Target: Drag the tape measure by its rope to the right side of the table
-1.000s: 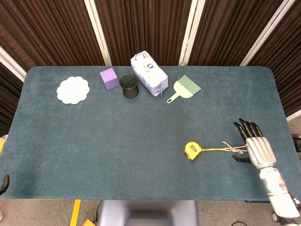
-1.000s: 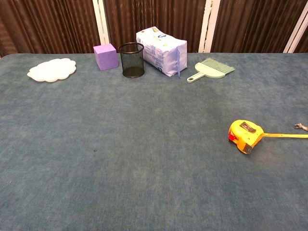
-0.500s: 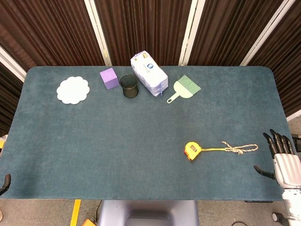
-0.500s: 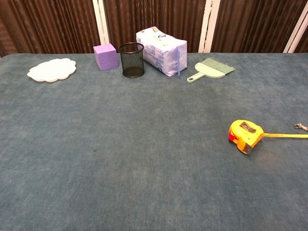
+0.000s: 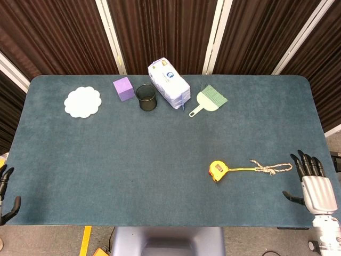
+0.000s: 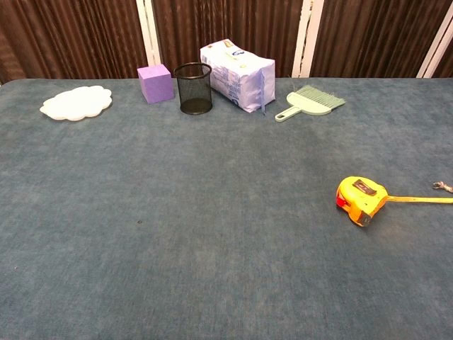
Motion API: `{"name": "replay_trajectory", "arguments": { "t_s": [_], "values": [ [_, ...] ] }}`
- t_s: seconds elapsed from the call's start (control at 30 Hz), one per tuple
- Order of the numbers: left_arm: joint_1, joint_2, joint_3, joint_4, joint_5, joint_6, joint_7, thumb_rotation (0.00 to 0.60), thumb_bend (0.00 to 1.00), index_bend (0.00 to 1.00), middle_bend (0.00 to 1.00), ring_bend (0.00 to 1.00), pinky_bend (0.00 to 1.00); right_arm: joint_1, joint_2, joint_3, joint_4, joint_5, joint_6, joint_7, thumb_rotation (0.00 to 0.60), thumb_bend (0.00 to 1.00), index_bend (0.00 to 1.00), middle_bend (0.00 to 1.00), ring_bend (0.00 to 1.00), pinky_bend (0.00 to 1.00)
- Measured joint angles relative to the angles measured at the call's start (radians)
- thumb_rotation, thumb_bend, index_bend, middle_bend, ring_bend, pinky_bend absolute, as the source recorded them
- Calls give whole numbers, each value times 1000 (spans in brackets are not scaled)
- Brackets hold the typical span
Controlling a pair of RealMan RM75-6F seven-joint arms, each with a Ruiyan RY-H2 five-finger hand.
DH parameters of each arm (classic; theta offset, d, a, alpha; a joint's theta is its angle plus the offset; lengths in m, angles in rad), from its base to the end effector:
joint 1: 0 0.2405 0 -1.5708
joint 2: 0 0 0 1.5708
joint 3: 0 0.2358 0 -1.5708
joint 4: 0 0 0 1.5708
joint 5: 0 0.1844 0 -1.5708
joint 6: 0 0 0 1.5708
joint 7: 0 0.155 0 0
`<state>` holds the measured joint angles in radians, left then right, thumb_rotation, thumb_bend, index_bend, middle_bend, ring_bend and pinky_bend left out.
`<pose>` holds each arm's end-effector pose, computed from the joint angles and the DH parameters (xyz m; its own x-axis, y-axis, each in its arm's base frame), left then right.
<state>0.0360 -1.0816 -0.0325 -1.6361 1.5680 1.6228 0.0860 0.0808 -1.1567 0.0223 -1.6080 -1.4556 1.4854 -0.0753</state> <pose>-0.2843 0.1503 0.1953 0.4893 -0.0664 0.8696 0.8721 0.0393 -0.4878 -0.2900 -0.1818 0.1613 0.4311 -0.0362 0.9016 -0.9010 0.0365 0.4323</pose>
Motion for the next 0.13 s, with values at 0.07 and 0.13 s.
{"name": "replay_trajectory", "arguments": {
  "t_s": [0.07,0.13],
  "values": [
    [-11,-12,0,8,4,-12,15,600,467,44,0,0,102,2,-5,1,6,-4,-5,-2,600,121,169,31,3,0],
    [-18,-19,-2,13,1,-21,23,600,468,44,0,0,101,2,-8,2,8,-6,-8,-4,600,121,170,31,3,0]
  ]
}}
